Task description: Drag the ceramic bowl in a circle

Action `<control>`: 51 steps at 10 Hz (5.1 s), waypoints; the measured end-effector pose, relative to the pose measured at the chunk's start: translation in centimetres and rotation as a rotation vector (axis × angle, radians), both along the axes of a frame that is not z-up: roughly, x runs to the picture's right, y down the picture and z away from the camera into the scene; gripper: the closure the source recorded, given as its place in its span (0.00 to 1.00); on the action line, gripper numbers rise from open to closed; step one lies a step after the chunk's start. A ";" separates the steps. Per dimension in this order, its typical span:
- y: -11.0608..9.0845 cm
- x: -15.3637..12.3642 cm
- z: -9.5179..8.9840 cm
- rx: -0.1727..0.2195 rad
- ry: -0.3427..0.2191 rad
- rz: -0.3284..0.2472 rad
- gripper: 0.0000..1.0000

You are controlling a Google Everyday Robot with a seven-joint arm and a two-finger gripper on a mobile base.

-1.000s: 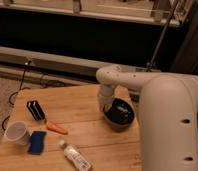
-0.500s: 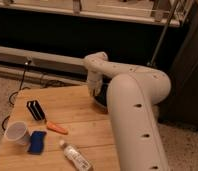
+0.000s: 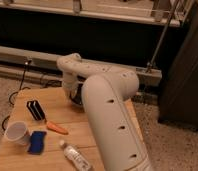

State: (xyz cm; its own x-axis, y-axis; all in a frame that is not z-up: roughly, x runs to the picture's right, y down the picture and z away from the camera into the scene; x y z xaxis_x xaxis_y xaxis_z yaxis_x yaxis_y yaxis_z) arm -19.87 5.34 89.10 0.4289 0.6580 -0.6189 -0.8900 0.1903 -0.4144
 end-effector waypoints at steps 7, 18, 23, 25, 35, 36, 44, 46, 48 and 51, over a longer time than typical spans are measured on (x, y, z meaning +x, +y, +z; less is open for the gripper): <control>14.9 1.0 -16.0 -0.266 -0.254 -0.034 1.00; 7.3 22.8 -5.2 0.002 0.211 0.156 1.00; 0.4 17.5 1.9 0.026 0.227 0.122 1.00; -0.8 11.9 2.7 0.025 0.182 0.056 1.00; 9.7 -4.9 -13.1 -0.092 -0.302 -0.169 1.00; 13.2 -2.4 -15.3 -0.148 -0.291 -0.155 1.00; 17.2 19.0 -16.6 -0.116 0.058 0.091 1.00; 12.5 24.6 -12.2 -0.008 0.131 0.145 1.00; 8.0 25.9 -7.1 0.066 0.129 0.154 1.00; 3.4 22.3 -1.6 0.064 0.134 0.131 1.00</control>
State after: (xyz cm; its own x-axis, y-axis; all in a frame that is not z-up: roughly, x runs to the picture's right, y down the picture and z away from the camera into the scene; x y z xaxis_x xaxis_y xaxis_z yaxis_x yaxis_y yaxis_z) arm 2.42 8.77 87.50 0.2533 0.7425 -0.6202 -0.9553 0.0910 -0.2812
